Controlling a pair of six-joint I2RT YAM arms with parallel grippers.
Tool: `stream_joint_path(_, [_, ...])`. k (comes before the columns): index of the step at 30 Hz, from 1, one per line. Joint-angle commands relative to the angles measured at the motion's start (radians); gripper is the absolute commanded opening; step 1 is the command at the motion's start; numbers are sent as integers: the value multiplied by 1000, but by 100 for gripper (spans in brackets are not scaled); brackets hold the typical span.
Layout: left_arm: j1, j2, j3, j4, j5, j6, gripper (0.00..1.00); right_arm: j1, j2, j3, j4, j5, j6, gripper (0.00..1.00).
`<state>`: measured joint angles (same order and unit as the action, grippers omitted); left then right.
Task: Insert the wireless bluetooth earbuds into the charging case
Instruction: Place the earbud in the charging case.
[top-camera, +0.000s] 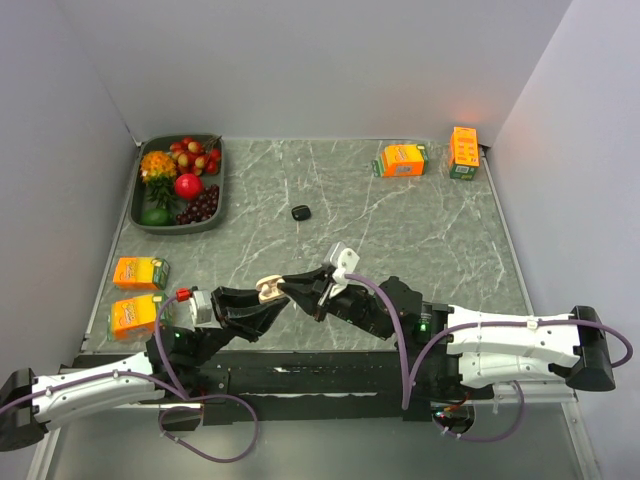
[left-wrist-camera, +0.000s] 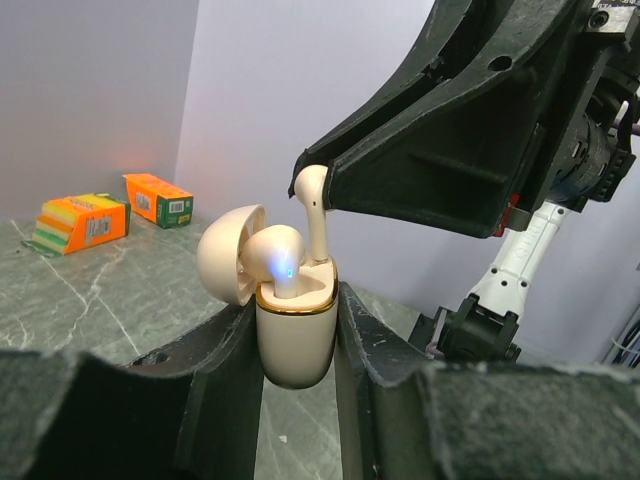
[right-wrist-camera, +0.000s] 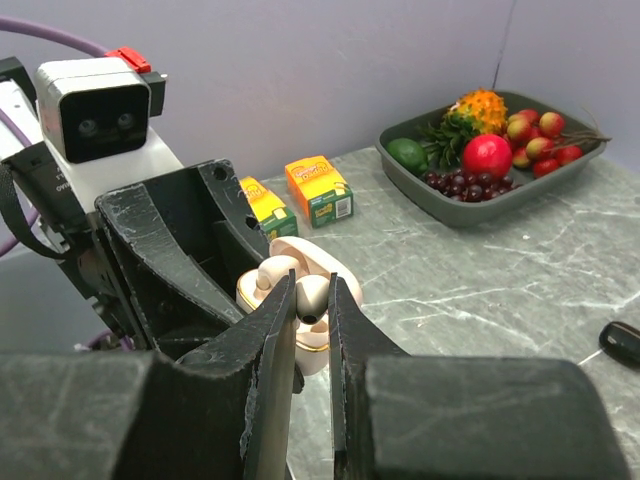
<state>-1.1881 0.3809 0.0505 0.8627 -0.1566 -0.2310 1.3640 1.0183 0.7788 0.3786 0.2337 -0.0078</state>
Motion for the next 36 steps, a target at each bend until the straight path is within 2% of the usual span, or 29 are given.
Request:
stream_joint_path(1, [-4, -10, 37, 45, -14, -16, 1, 9, -14, -10, 8, 12, 35, 0])
stream_joint_path(19, [-4, -7, 37, 50, -8, -16, 1, 10, 14, 10, -7, 45, 45, 0])
stream_joint_path(21, [-4, -7, 37, 50, -9, -14, 1, 10, 14, 26, -45, 52, 55, 7])
stream_joint_path(22, [-4, -8, 37, 52, -9, -14, 1, 10, 16, 31, -56, 58, 60, 14])
stream_joint_path(25, [-4, -5, 35, 56, -12, -11, 1, 9, 9, 36, -69, 64, 65, 20])
stream_joint_path(36, [-4, -7, 34, 64, -24, -8, 1, 7, -33, 2, -52, 98, 69, 16])
